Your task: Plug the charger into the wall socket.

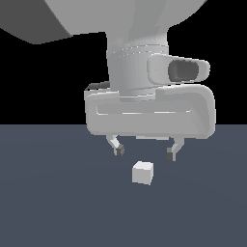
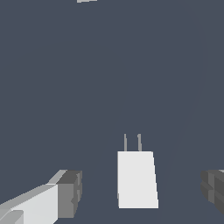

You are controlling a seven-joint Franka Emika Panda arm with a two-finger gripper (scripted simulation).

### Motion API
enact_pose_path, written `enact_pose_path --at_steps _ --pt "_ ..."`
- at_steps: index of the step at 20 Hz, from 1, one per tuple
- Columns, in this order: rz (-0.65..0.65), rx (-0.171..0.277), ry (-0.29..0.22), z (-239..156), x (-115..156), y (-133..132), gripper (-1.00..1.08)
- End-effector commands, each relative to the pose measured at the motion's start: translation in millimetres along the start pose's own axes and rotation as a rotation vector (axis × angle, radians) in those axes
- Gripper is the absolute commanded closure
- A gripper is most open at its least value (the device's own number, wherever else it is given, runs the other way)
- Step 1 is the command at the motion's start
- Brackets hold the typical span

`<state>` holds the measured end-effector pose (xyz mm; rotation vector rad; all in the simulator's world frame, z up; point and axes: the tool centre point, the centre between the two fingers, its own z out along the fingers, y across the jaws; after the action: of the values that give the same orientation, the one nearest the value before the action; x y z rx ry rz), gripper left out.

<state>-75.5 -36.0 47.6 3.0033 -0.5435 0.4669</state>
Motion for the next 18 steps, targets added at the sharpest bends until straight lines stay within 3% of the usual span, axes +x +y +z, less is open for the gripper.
enact_pose_path --at_steps 1,11,12,18 --pt "0.001 0.0 -0.001 10.2 -3.8 0.3 -0.92" --pt "0.002 0.0 0.0 34.1 -11.3 0.3 -0.92" --pt "0.002 0.0 0.0 34.1 -11.3 0.3 1.08" --pt "0.002 0.0 0.0 34.1 -11.3 0.3 1.08"
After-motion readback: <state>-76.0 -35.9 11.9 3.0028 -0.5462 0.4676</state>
